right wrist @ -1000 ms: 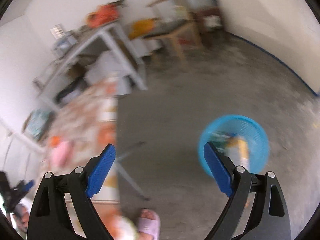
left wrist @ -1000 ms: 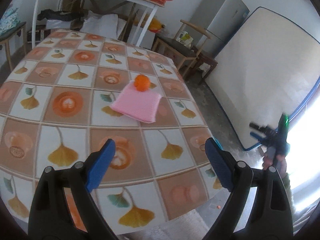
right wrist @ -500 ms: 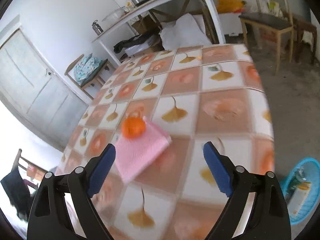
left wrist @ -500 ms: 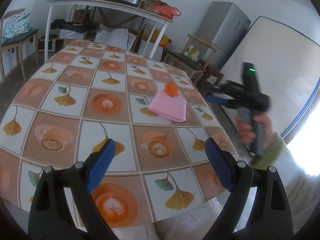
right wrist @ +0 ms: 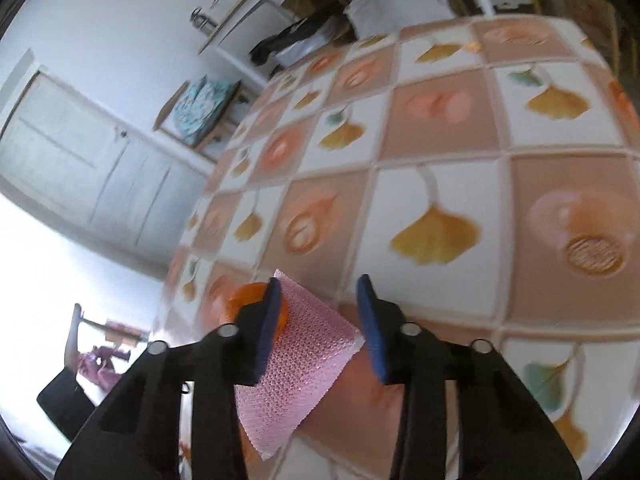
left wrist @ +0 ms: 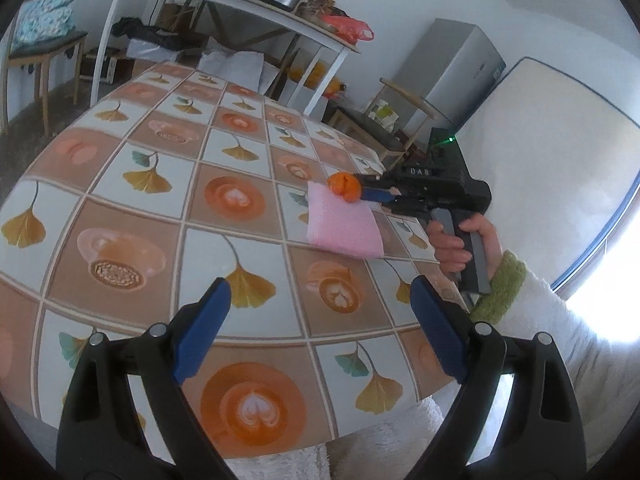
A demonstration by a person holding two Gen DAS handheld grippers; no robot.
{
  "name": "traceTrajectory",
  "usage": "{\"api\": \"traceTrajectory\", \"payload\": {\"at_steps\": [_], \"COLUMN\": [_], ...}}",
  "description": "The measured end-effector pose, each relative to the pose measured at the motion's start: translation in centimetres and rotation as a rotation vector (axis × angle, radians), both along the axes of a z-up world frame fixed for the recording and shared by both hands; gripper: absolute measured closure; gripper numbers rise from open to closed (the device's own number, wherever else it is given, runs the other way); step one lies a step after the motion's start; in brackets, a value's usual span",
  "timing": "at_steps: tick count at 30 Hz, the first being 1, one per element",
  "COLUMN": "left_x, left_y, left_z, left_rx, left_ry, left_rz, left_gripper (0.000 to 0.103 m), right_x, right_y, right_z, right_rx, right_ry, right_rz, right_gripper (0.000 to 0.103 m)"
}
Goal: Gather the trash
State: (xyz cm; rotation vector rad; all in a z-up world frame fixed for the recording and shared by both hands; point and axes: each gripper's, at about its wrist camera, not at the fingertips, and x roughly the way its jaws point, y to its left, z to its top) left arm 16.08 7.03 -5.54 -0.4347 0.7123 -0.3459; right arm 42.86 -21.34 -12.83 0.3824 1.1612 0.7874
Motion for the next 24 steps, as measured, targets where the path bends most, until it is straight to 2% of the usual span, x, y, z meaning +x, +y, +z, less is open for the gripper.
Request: {"api": "traceTrajectory", "payload": {"at_steps": [3, 14, 18, 20, 21, 24], "left_x": [-0.1, -0.9, -0.5, -0.2, 0.0, 0.3], "left_y": [0.5, 0.2, 0.0, 0.0, 0.0, 0.0], "left_z": [-0.2, -0.4, -0.8, -1.2, -1.4, -1.5], "left_rx": [0.0, 0.037, 0.052, 0.063, 0.065, 0.055], "left_ry": [0.01, 0.028, 0.054, 0.081, 0.097, 0.107], "left_rz": [0.01, -0.006, 0.006, 0.021, 0.027, 0.032], "left_gripper": [0.016, 0.016, 0.016, 0.016, 0.016, 0.026], "right_x": [-1.9, -9.2, -10.6, -11.1, -11.4, -12.1], "right_y": [1.8, 5.1, 5.1, 4.9, 4.9, 5.5], "right_z": [-0.5, -0.1, 2.0, 3.4, 4.2, 5.9], "right_rx": [-0.035, -0.034, -0.103, -0.103, -0.101, -0.108], "right_ry": [0.029, 0.073, -0.042, -0.095, -0.125, -0.214], "right_rz": [0.051, 0.16, 0.145, 0.141, 0.141, 0.175], "right_gripper": [0.07, 0.07, 0.07, 0.068, 0.063, 0.048]}}
